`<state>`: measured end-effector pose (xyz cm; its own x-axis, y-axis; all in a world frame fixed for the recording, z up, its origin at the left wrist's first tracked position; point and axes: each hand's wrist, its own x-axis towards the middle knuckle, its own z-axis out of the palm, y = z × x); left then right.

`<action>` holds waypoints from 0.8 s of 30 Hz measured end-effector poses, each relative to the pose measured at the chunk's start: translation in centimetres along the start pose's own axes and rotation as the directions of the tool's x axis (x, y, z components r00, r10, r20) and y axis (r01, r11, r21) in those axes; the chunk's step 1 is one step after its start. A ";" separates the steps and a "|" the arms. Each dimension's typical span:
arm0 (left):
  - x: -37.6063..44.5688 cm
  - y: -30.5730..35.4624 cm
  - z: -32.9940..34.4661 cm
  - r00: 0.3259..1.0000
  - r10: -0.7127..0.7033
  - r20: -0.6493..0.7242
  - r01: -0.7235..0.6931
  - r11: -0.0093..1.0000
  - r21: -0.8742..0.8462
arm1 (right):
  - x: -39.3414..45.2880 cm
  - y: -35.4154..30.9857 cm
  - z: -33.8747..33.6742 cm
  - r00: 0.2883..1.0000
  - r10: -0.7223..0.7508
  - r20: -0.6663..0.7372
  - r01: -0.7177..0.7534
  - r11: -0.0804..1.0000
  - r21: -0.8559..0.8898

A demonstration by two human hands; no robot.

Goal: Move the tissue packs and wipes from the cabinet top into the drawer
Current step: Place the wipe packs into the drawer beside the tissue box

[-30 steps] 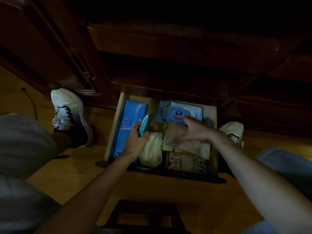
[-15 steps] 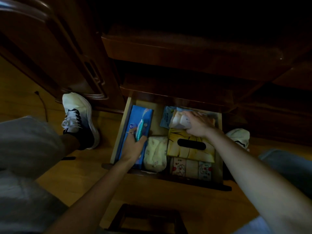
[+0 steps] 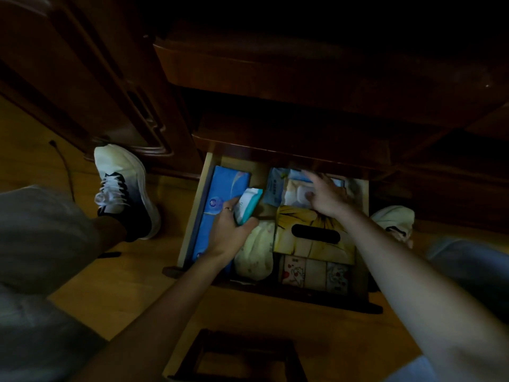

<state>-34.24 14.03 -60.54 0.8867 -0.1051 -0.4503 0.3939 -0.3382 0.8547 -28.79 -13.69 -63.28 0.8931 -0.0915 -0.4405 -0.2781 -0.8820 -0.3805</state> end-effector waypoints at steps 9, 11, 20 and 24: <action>-0.8 2.4 1.5 0.925 0.315 0.214 -0.360 0.906 0.222 | -7.6 -5.5 0.2 0.991 -0.128 0.039 0.067 0.723 0.688; -0.8 3.1 1.2 0.857 0.459 0.236 -0.503 0.642 0.578 | -7.9 -5.0 -0.4 0.989 -0.124 0.076 0.023 0.649 0.760; -1.5 3.0 1.3 0.736 0.621 0.270 -0.560 0.333 0.759 | -7.1 -2.4 -1.2 0.987 -0.103 0.120 0.001 0.765 0.644; -0.9 2.2 0.7 0.842 0.518 0.150 -0.452 0.525 0.722 | -5.3 0.0 -1.1 0.954 0.248 -0.168 -0.142 0.868 0.475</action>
<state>-34.34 12.70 -58.48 0.9143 -0.4044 0.0244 -0.3685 -0.8049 0.4651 -33.11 -13.72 -60.06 0.8427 -0.3834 -0.3778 -0.5360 -0.5330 -0.6547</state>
